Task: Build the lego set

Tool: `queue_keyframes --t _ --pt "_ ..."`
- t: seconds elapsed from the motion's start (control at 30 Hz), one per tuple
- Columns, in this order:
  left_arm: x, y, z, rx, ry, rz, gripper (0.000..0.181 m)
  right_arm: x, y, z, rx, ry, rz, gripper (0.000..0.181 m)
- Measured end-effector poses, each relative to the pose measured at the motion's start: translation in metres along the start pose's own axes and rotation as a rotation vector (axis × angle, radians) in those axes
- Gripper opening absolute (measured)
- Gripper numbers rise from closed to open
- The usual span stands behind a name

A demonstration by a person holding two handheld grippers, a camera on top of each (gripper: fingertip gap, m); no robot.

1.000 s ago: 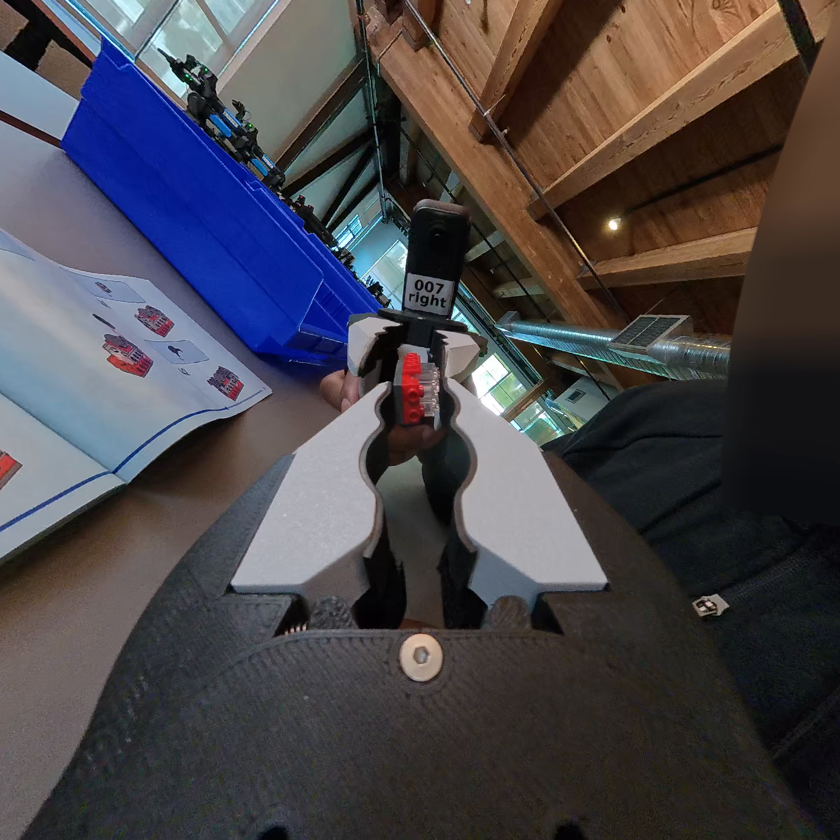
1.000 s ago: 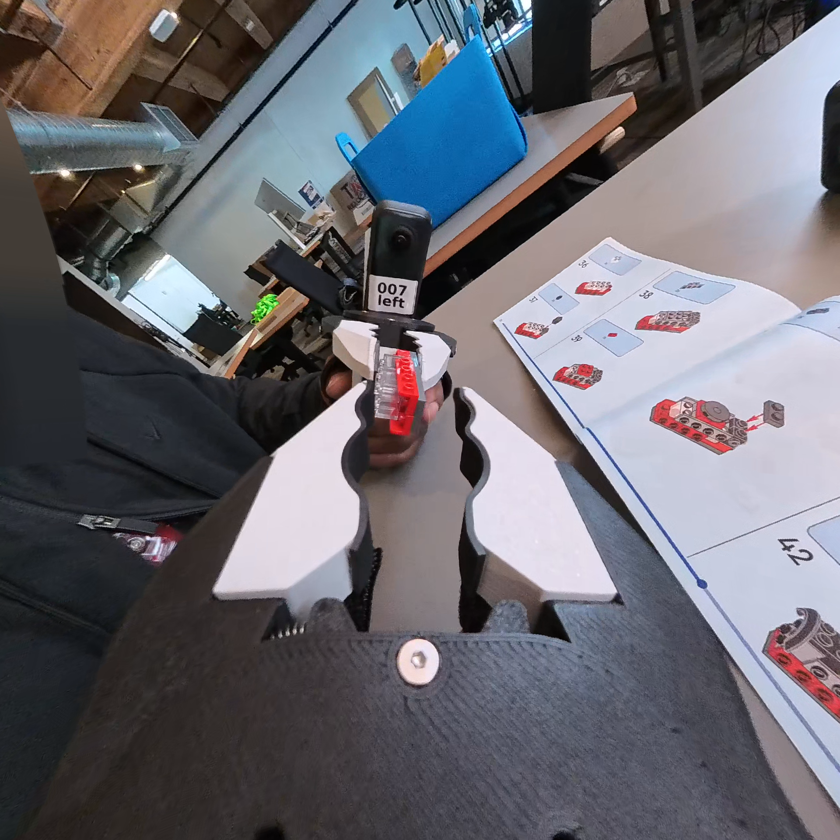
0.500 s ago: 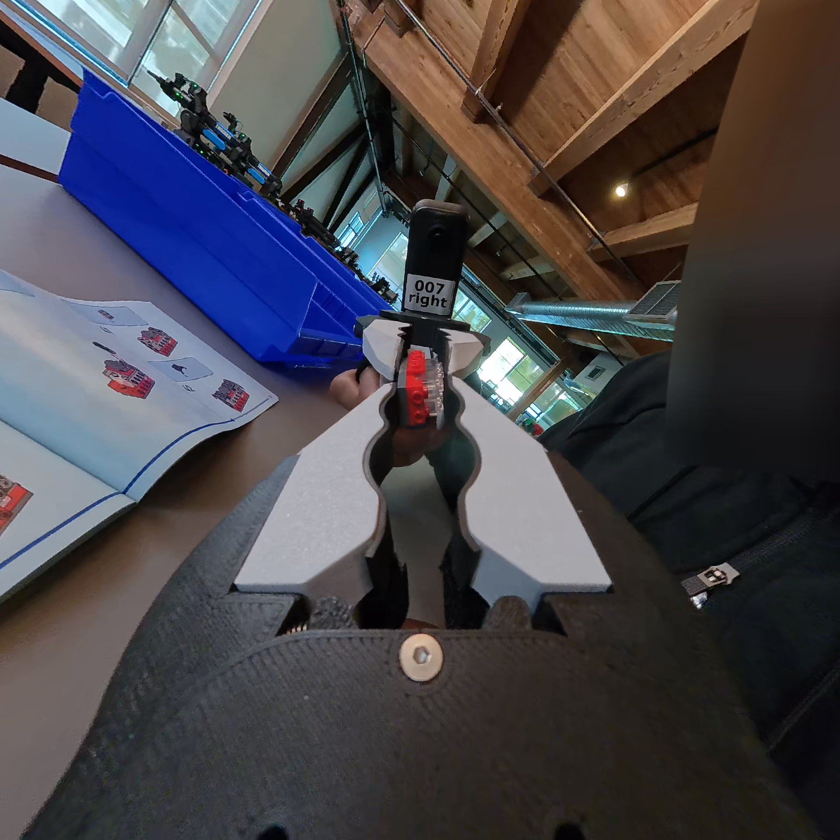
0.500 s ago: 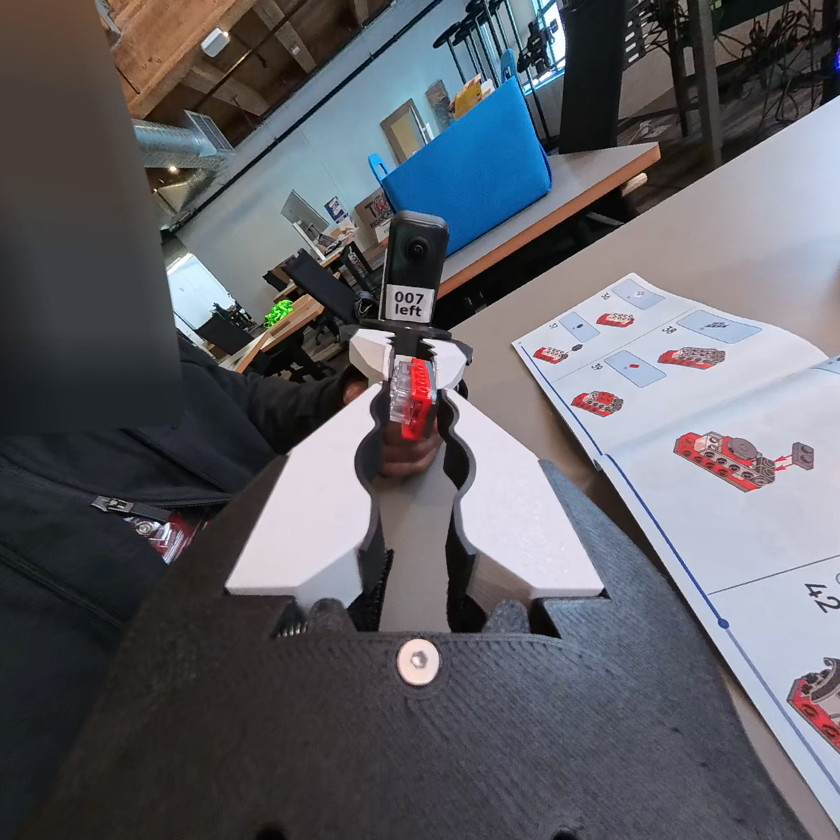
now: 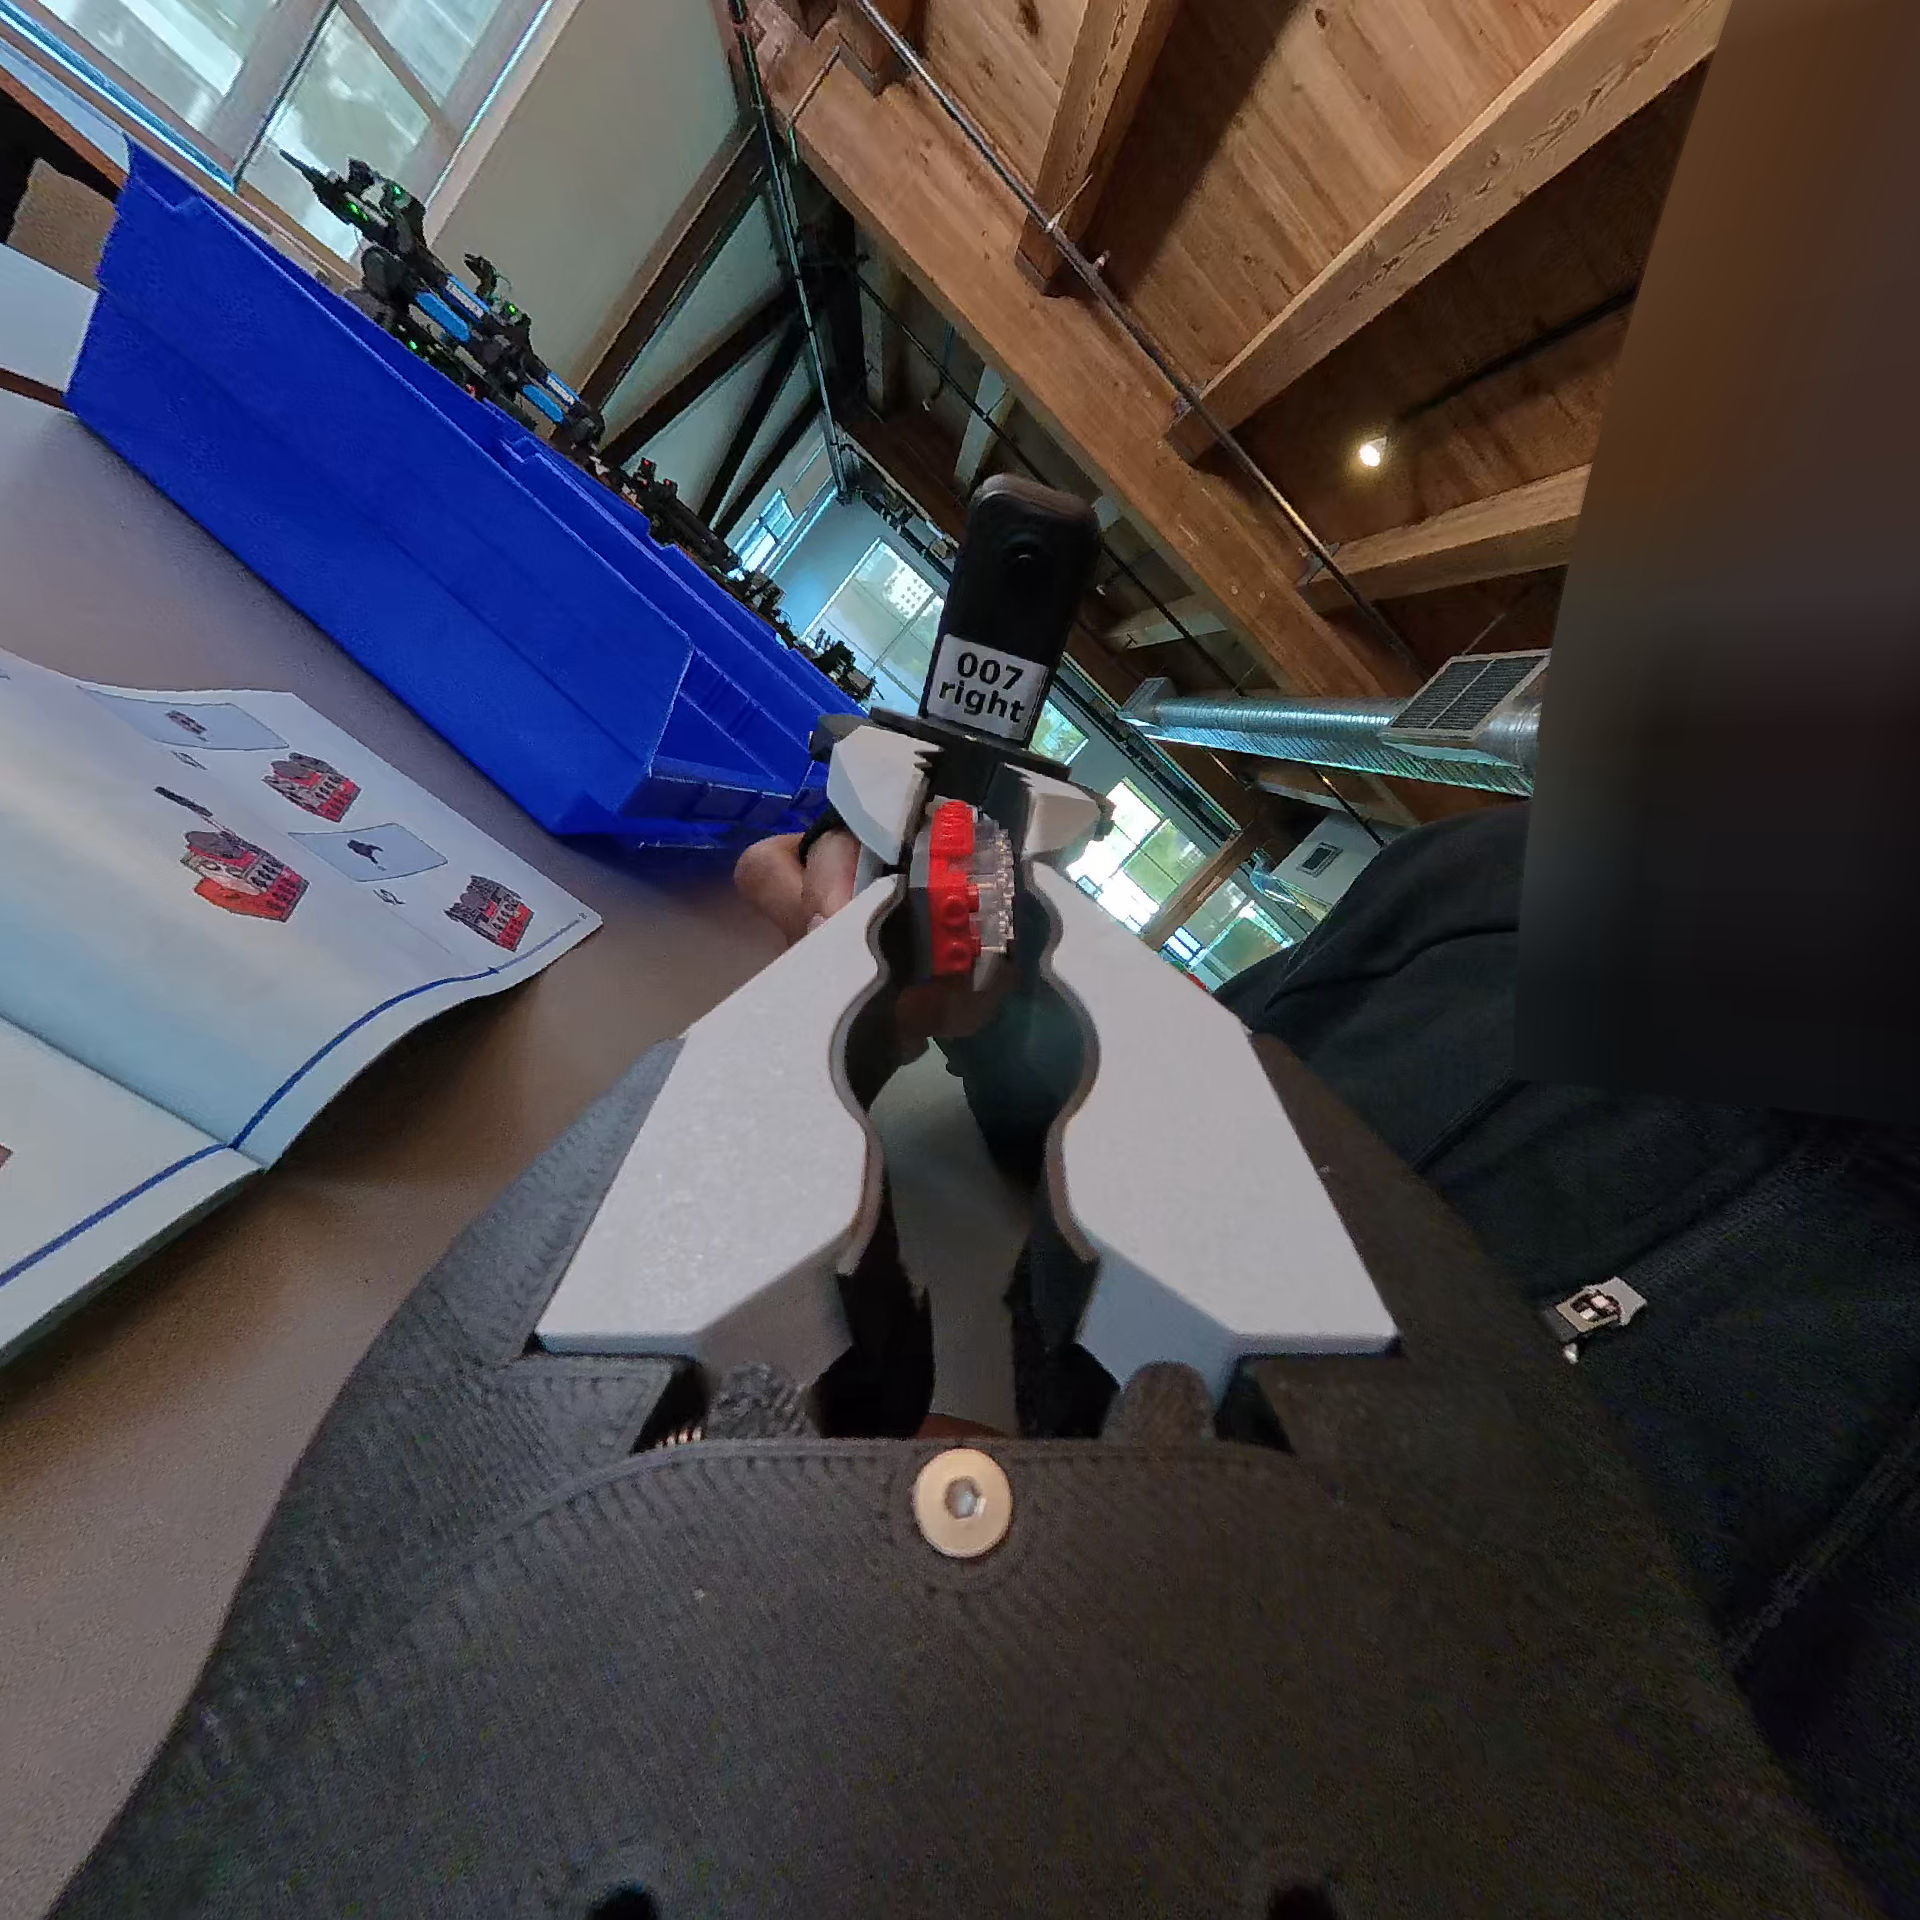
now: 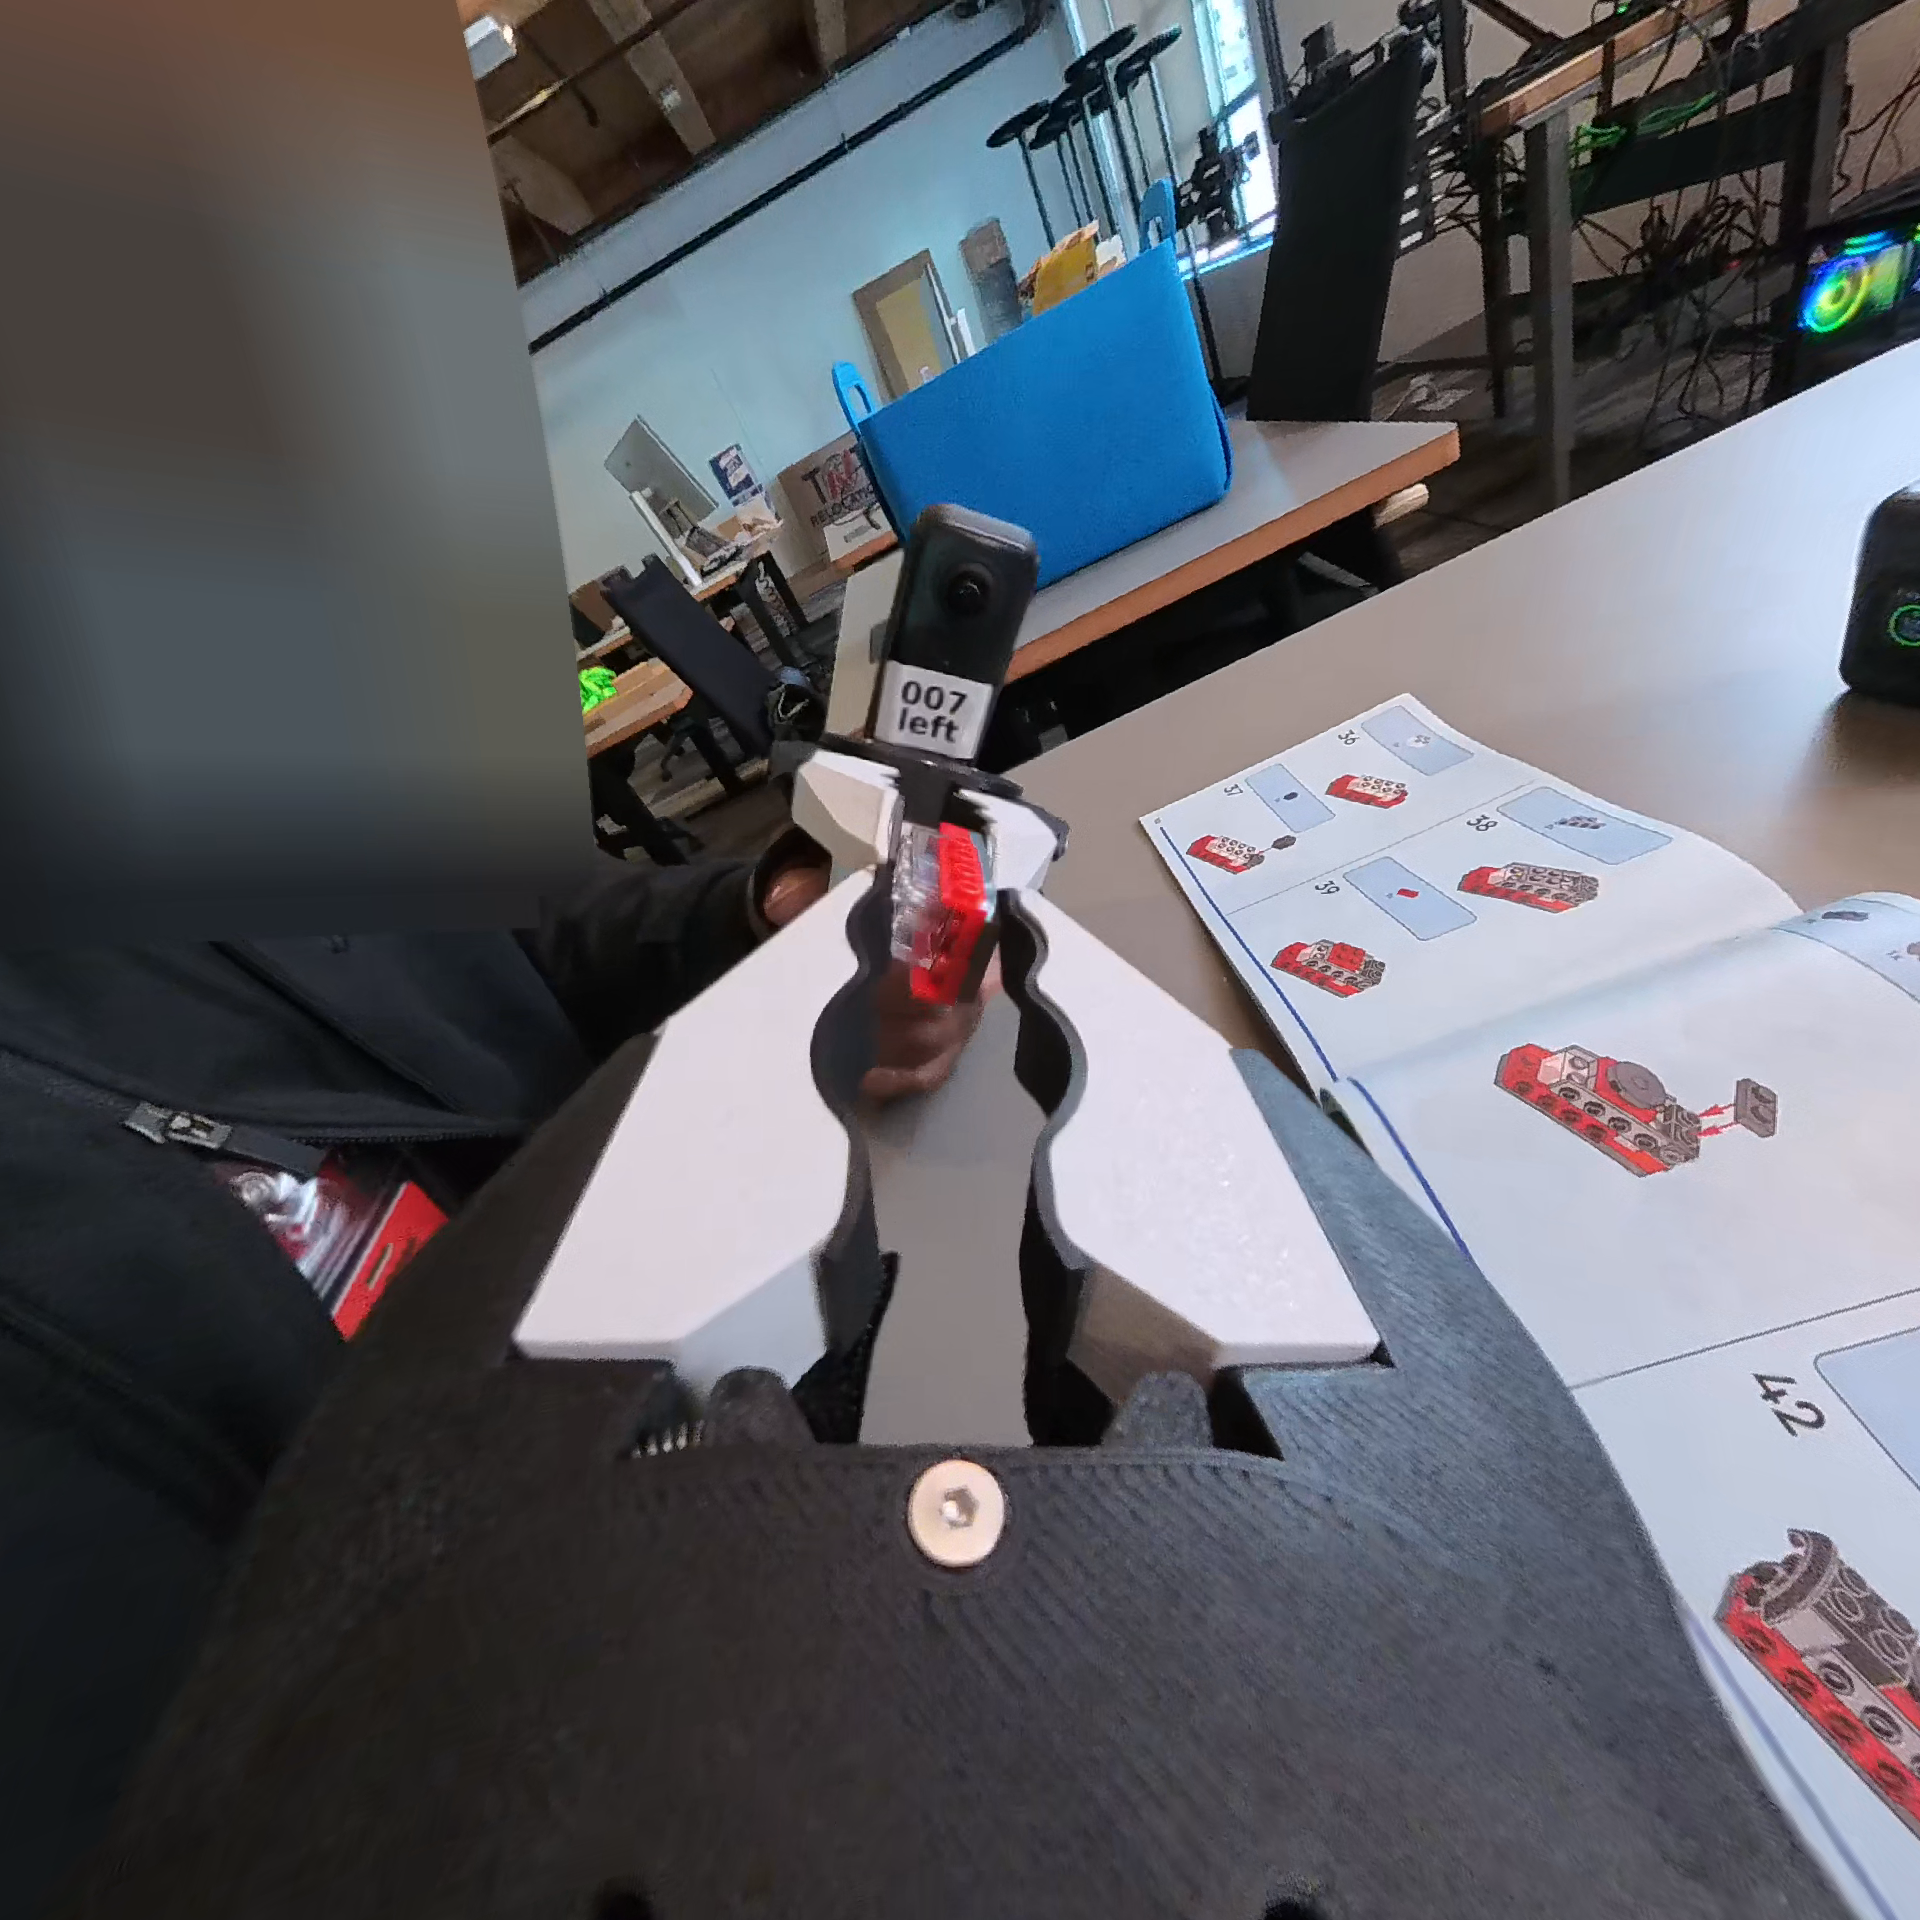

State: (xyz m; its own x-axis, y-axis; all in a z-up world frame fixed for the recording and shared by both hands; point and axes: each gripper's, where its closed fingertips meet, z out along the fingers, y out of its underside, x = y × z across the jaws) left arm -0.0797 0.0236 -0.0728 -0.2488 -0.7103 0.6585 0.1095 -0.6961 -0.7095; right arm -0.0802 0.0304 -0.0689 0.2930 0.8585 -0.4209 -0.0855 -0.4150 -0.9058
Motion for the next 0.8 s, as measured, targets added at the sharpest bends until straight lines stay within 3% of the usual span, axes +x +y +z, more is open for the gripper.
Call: queue_keyframes --t 0.17,0.8 --pt "-0.0024 -0.0043 0.0 0.023 -0.04 0.067 0.018 -0.0006 -0.004 -0.0013 0.021 0.009 0.012 0.031" --pt "0.0014 -0.0011 0.0011 0.005 -0.032 0.125 0.018 -0.0025 0.0015 -0.0006 0.022 -0.006 0.022 0.021"
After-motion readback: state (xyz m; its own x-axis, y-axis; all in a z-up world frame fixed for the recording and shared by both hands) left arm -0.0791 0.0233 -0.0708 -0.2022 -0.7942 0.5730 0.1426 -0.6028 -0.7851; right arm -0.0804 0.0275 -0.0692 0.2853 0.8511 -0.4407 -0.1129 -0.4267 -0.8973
